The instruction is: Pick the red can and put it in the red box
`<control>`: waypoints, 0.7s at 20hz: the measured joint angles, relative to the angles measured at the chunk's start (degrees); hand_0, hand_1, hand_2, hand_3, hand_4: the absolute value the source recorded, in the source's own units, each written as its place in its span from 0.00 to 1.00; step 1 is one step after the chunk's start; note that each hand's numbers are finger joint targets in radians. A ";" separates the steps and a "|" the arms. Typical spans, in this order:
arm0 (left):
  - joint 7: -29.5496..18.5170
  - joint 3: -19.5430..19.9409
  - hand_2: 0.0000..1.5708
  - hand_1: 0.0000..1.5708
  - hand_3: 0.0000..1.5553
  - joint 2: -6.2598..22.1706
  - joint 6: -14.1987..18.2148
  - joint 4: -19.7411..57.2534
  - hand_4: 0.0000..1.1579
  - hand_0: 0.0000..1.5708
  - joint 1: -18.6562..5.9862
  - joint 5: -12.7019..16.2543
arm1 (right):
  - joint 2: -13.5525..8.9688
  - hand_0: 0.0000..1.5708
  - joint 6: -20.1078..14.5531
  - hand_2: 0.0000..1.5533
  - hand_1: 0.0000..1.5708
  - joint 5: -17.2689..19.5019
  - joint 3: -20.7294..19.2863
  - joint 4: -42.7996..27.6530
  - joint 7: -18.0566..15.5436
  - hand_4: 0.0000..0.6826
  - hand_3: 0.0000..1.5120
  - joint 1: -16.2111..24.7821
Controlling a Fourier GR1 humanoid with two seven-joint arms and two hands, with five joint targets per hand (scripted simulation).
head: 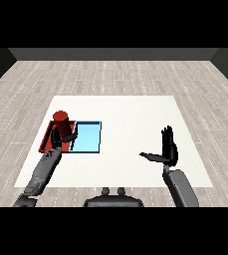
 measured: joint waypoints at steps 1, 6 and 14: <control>0.08 0.85 0.99 1.00 0.95 0.85 -0.68 2.52 0.94 1.00 -1.07 -0.16 | -0.02 0.00 0.02 0.00 0.00 0.03 -0.63 0.95 0.06 0.00 0.00 -0.55; 0.34 3.29 0.99 1.00 0.95 2.38 -2.69 18.08 0.92 1.00 -8.51 -2.40 | -0.54 0.00 0.14 0.00 0.00 0.61 -2.51 3.95 1.22 0.00 0.00 -1.71; 0.50 5.11 0.46 0.44 0.32 0.62 -2.79 41.28 0.64 0.44 -18.37 -5.67 | 1.69 0.00 0.81 0.00 0.00 0.85 -3.22 10.91 0.30 0.00 0.00 -5.20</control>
